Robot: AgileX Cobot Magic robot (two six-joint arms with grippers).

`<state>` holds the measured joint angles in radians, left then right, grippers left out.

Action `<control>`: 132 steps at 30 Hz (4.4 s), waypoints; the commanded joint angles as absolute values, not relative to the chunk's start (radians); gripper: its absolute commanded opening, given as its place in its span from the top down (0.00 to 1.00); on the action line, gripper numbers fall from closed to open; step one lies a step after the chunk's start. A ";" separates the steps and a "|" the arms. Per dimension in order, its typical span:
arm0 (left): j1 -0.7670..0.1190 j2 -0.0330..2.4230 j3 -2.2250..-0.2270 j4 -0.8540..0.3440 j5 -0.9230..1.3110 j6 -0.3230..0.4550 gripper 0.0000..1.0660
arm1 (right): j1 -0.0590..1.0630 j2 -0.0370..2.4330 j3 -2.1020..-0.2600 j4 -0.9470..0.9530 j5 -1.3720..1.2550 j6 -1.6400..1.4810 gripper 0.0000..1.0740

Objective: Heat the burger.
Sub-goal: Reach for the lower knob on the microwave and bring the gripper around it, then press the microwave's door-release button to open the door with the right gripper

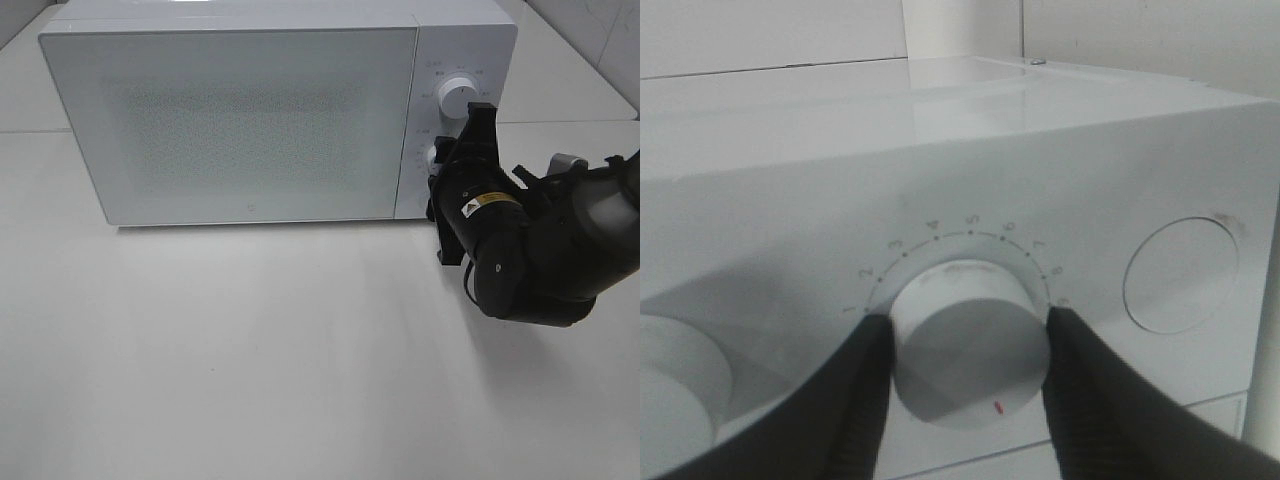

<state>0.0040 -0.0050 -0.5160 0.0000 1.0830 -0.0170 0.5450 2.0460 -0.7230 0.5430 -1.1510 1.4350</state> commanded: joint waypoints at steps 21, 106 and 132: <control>0.006 -0.018 -0.515 -0.005 1.068 -0.021 0.08 | 0.546 2.028 -0.776 0.499 -1.406 1.416 0.47; 0.006 -0.018 -0.515 -0.005 1.068 -0.021 0.08 | 0.406 0.937 -0.723 -0.067 0.746 0.016 0.28; 0.006 -0.018 -0.515 -0.005 1.068 -0.021 0.08 | 0.078 0.108 -0.668 -0.109 1.023 0.036 0.20</control>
